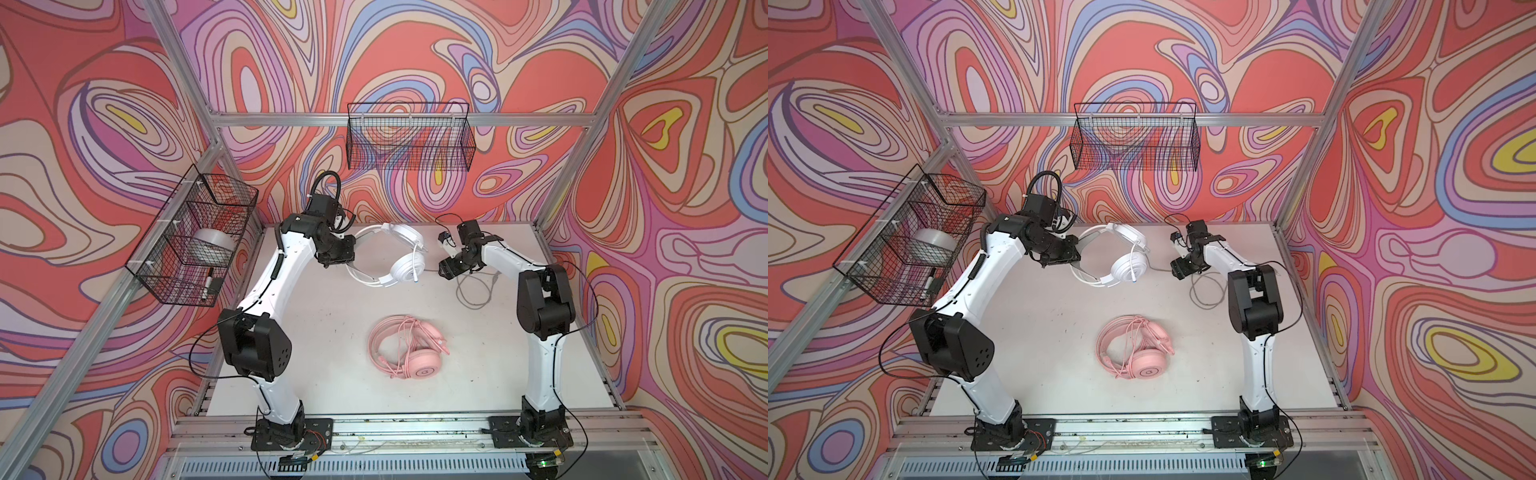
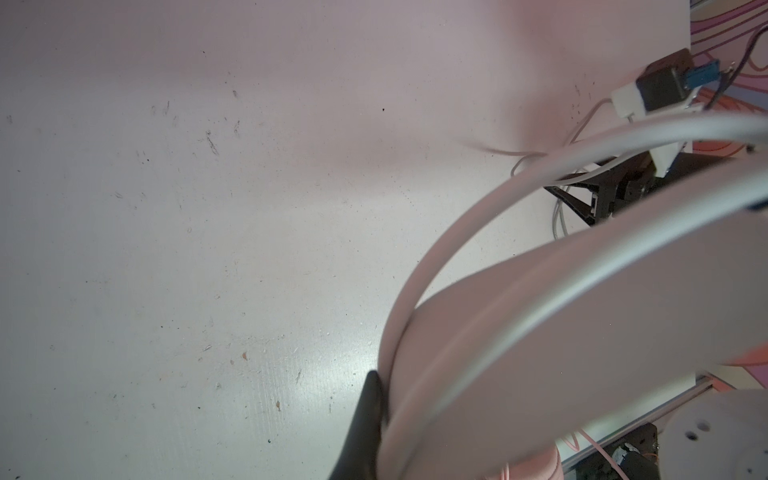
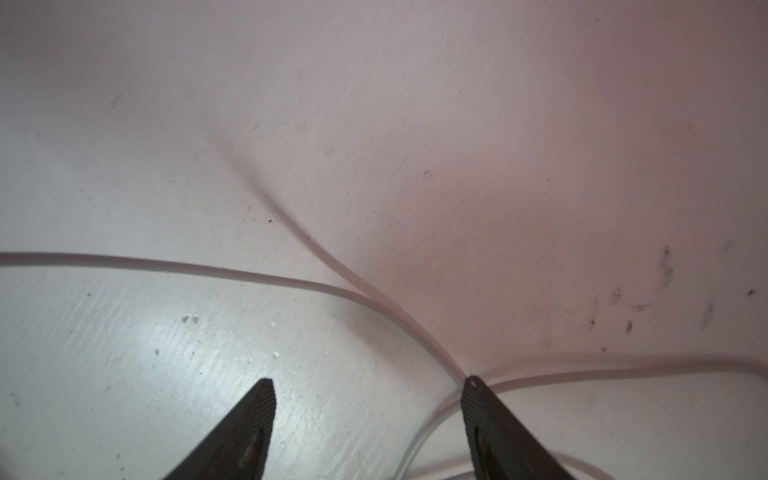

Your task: Wrap the headphones

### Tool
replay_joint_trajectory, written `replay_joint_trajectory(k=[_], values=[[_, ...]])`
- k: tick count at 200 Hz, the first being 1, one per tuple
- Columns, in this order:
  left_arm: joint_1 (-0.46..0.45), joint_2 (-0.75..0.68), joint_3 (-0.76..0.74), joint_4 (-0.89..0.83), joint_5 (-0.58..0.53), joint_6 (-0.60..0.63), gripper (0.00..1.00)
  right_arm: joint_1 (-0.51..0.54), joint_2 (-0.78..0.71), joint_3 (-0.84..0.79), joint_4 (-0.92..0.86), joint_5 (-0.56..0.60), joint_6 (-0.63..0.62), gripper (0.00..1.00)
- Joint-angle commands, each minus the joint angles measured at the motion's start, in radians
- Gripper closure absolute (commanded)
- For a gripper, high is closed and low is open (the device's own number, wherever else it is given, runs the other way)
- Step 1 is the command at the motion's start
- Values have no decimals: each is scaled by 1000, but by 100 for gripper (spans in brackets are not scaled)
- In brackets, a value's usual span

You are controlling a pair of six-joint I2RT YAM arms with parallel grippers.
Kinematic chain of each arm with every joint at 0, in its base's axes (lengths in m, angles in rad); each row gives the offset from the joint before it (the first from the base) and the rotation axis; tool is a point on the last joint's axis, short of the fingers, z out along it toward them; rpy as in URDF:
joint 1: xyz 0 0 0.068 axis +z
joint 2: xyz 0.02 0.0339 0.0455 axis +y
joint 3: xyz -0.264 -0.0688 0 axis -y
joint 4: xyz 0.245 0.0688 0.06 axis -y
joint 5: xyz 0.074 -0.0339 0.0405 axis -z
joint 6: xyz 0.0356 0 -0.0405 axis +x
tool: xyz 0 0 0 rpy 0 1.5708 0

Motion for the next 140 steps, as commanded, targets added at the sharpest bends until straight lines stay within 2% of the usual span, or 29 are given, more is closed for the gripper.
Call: replay_joint_trajectory(k=[1,39,81,140], values=[[1,-64,67,-1,39,-19,100,-4,0,-11,-14,-15,-45,26],[1,-64,119,2,107,-44,100,-4,6,-48,54,2,-36,22],[1,-71,116,-5,103,-50,100,-4,19,-70,135,22,-19,22],[1,-75,114,-4,98,-59,100,-3,110,24,26,-118,-68,27]])
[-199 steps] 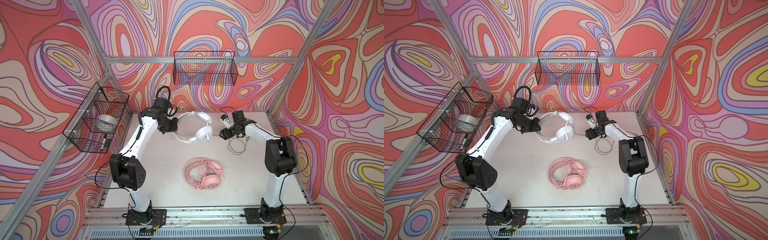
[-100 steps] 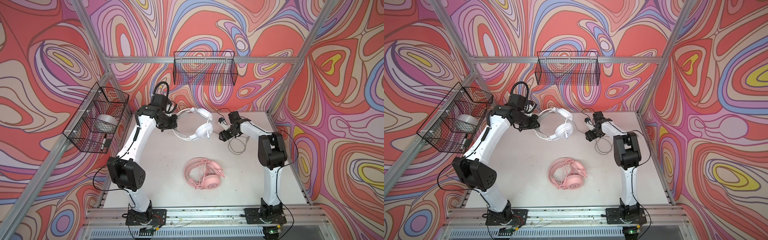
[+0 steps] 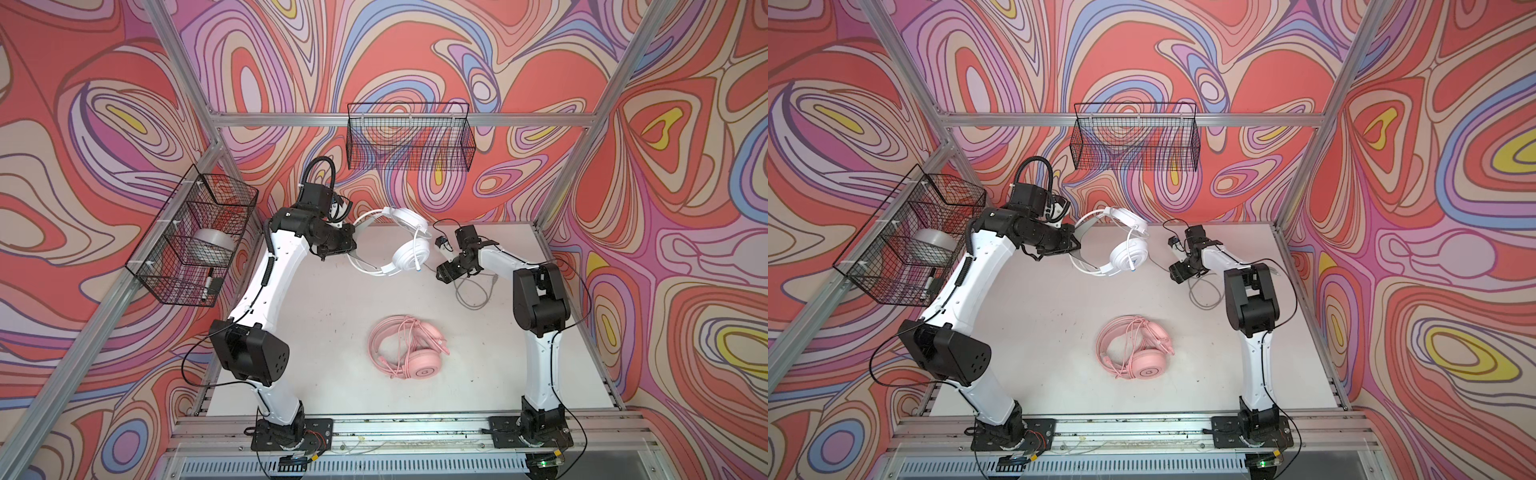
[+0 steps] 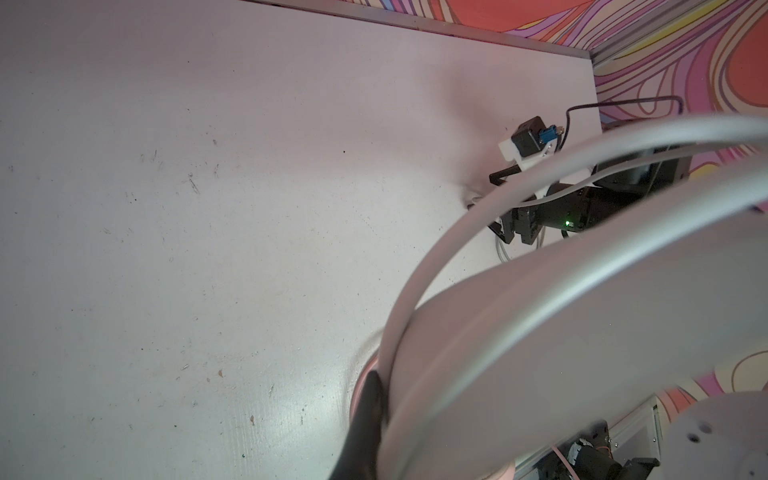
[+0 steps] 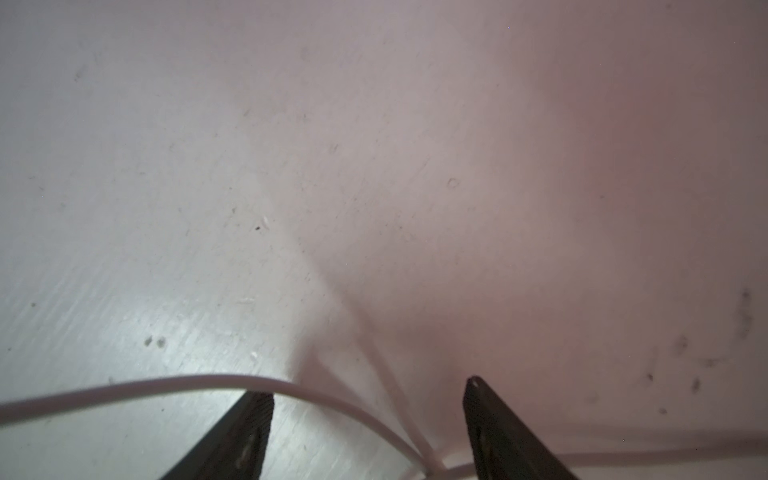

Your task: Wrap the headphones

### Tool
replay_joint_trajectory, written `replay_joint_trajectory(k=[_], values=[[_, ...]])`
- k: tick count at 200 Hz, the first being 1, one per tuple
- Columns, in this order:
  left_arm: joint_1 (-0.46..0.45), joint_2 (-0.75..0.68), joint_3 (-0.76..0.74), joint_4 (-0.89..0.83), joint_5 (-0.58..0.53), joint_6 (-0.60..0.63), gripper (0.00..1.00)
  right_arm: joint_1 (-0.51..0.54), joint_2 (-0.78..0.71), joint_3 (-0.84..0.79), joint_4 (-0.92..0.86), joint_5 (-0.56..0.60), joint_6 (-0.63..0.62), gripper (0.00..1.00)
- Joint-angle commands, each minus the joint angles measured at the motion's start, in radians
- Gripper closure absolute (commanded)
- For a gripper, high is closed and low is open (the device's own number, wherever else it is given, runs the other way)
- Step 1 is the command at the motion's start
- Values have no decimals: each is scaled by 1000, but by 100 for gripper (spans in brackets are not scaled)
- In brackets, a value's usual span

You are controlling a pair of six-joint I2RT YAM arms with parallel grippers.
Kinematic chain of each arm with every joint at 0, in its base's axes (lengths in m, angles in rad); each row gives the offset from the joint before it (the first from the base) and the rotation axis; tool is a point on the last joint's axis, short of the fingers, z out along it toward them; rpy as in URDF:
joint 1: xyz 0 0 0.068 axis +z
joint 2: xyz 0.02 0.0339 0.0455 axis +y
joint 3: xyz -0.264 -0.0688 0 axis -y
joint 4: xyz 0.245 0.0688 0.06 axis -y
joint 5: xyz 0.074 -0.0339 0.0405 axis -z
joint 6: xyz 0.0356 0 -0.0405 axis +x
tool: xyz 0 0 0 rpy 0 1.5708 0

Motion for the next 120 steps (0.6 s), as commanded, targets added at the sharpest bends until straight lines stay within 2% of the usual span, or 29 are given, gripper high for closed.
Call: replay_joint_trajectory(k=[1,44,72,96,120], values=[[1,-43,22,7,37,-27,100,-3,48,39,-53,-80,-27,28],[1,-40,30,7,42,-29,100,-3,96,64,-49,-94,-11,34],[1,-43,29,5,24,-29,100,-3,123,90,-99,-122,-9,56],[1,-42,23,14,18,-37,100,-3,74,8,-53,-126,-16,66],[1,-35,17,31,15,-65,100,-3,21,-72,-4,-153,-19,91]])
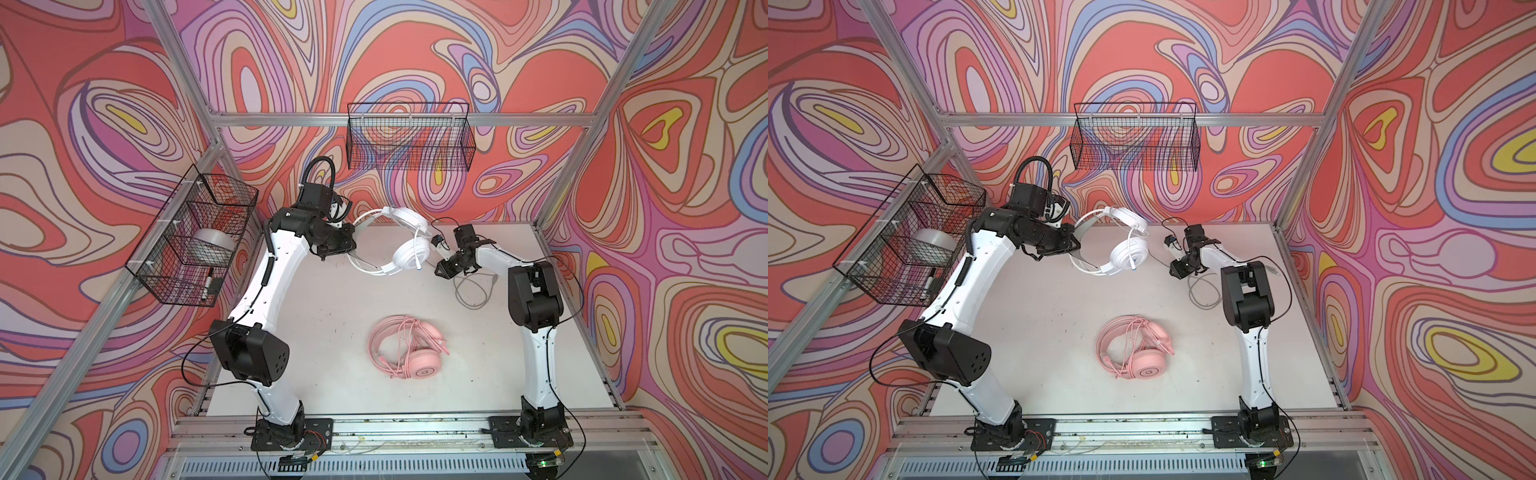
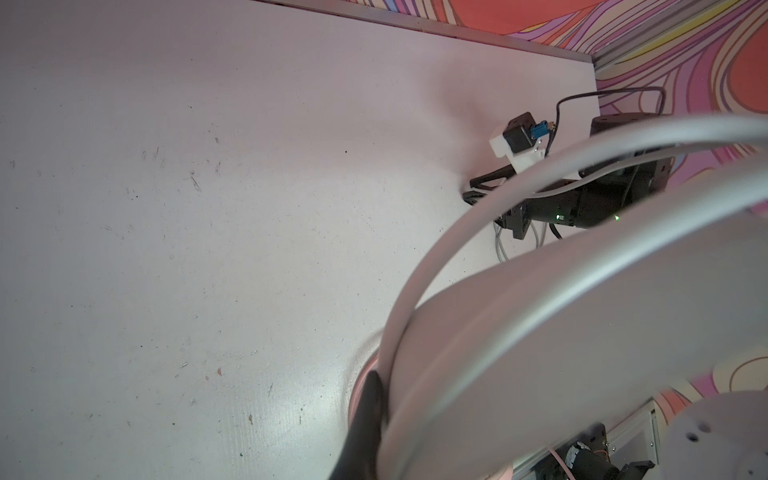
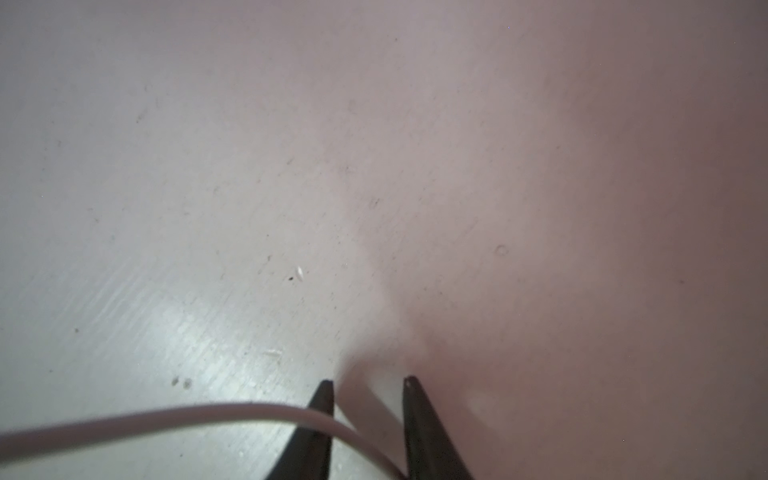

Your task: Wrap the headphones

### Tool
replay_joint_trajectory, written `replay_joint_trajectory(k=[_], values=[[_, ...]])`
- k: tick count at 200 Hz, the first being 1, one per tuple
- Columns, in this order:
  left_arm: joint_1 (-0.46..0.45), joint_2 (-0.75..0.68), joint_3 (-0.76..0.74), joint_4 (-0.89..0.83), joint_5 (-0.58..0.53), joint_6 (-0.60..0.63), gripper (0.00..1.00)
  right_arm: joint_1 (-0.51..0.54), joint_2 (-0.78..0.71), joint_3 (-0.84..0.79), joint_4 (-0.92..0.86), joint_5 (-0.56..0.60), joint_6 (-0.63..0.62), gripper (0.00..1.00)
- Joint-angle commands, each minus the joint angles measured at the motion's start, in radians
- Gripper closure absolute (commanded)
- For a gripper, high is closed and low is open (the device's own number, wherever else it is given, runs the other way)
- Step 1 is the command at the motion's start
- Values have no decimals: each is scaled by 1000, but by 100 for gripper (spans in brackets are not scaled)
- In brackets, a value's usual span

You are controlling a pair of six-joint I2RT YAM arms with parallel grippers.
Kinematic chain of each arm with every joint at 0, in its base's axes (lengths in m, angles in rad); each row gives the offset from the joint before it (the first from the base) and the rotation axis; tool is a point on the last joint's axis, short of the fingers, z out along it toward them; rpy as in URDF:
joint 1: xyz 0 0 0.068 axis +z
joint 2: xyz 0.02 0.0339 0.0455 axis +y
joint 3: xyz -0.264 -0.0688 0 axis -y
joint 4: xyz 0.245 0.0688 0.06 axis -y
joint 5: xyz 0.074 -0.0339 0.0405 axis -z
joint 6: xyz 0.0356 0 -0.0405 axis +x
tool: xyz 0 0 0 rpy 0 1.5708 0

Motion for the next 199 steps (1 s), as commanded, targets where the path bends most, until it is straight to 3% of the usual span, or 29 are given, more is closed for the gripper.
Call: replay_joint_trajectory(k=[1,24,79,139,199], values=[[1,-35,17,31,19,-49,100,2,-19,-94,-33,-31,-3,91],[1,-35,5,47,0,-84,100,3,-71,-161,15,-44,5,100],[14,-15,-24,73,-107,-268,100,11,-267,-362,138,-61,53,100],[14,10,-82,168,-179,-420,100,112,-459,-436,-28,36,-52,100],[14,74,-54,102,-314,-443,100,220,-691,-464,-103,136,-80,100]])
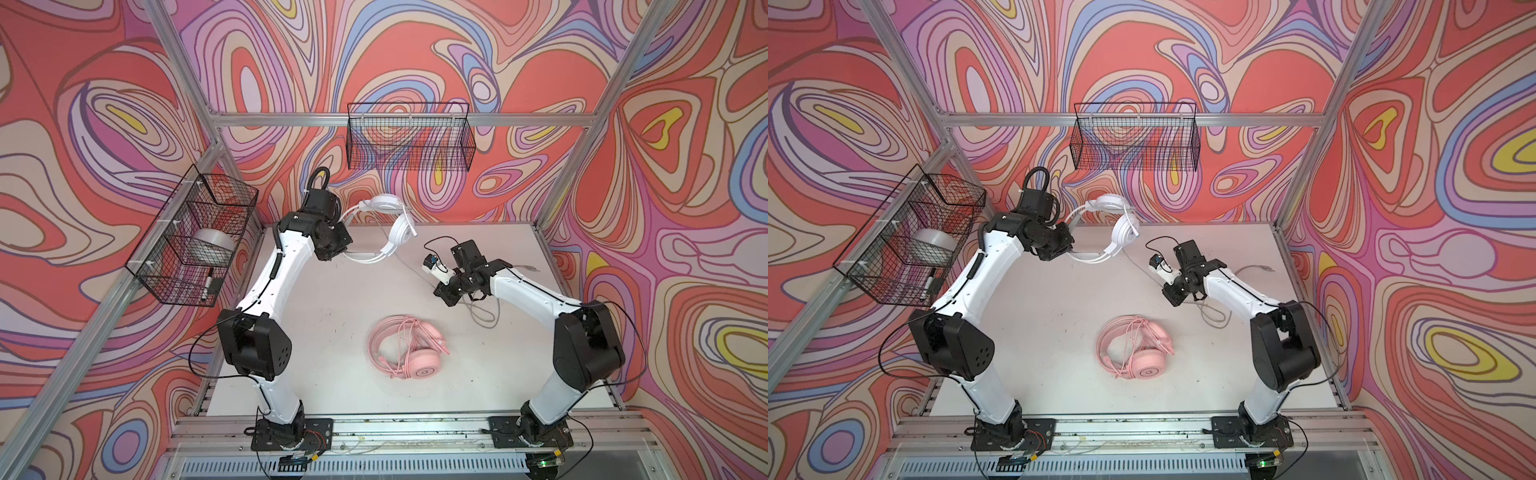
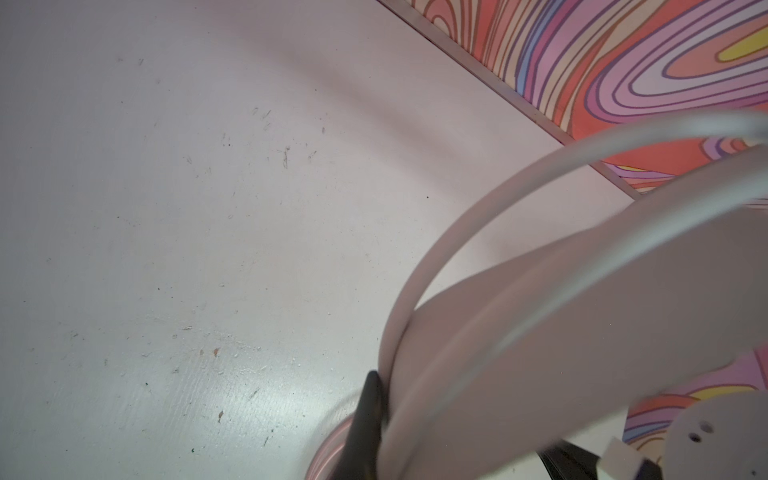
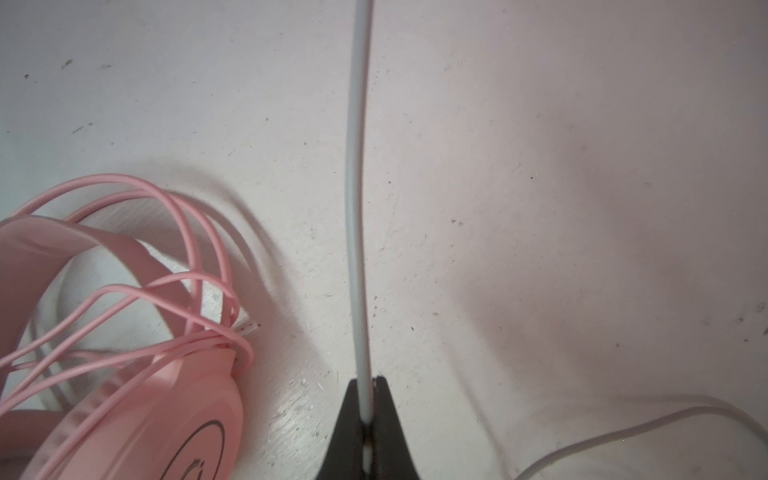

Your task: Wrap the headphones

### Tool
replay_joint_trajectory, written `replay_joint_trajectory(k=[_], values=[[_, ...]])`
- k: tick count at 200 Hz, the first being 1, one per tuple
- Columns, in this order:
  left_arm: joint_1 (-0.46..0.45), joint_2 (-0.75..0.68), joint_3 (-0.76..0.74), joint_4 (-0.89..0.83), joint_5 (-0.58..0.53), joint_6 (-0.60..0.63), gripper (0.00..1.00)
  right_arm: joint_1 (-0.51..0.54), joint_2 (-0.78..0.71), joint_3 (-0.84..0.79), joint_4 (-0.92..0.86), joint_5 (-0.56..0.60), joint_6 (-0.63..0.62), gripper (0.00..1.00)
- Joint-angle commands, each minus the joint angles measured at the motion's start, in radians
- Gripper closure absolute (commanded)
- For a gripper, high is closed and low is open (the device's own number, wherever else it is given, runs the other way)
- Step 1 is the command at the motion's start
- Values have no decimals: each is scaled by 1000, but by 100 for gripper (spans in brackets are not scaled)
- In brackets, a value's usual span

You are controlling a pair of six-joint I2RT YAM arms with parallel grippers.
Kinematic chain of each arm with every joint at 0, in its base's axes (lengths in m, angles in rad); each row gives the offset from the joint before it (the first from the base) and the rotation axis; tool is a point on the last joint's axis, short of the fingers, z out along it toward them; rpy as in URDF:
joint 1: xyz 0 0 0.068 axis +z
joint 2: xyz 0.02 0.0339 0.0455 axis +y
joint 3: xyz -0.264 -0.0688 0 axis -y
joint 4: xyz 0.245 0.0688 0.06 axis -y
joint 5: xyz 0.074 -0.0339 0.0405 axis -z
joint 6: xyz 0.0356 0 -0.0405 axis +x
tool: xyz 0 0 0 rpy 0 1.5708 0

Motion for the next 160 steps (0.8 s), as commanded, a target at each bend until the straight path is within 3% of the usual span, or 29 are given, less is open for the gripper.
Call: replay_joint_trajectory(k=[1,57,115,160], values=[[6,19,27,1,-67,-36,100,13,-92,-8,-47,50,-24,100],[-6,69,30,-50,-181,16,100,81,-232,57,-155,-54,-180,100],[-26,93,17,-56,-184,14,100,155,-161,213,-318,-121,-271,100],[-49,130,89,-111,-195,82,100,176,-139,282,-293,-137,-285,100]])
